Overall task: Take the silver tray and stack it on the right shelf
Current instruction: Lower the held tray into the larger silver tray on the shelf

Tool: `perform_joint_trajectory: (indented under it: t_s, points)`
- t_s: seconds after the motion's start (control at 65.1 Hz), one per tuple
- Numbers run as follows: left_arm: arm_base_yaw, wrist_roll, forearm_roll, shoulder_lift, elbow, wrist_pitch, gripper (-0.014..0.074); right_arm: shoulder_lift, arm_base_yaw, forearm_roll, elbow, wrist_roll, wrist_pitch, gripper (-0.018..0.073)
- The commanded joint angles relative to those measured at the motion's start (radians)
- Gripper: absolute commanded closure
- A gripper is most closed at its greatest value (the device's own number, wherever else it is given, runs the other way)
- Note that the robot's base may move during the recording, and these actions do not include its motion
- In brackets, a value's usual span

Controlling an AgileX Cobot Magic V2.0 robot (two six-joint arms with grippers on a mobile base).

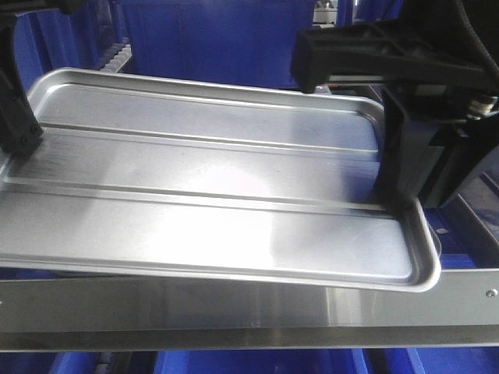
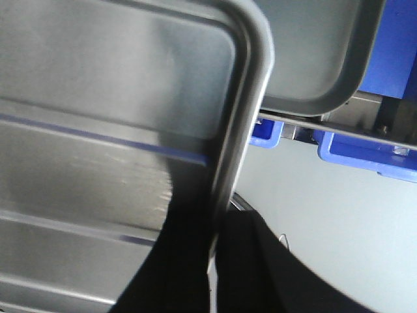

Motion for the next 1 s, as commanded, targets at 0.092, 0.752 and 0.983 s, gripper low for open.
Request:
perform_joint_trajectory:
  t_s: [0.092, 0.752, 0.983]
  points:
    - [-0.009, 0.023, 0.018, -0.024, -0.029, -0.018, 0.0689, -0.031, 0.002, -0.035, -0.027, -0.025, -0.036, 0.0503]
    - [-0.009, 0.032, 0.027, -0.024, -0.029, -0.070, 0.0689, -0.031, 0.002, -0.035, -0.029, -0.031, -0.104, 0.0503]
    - [0.004, 0.032, 0.083, -0.003, -0.068, -0.123, 0.0689, -0.030, -0.019, -0.093, -0.102, -0.047, -0.059, 0.0503]
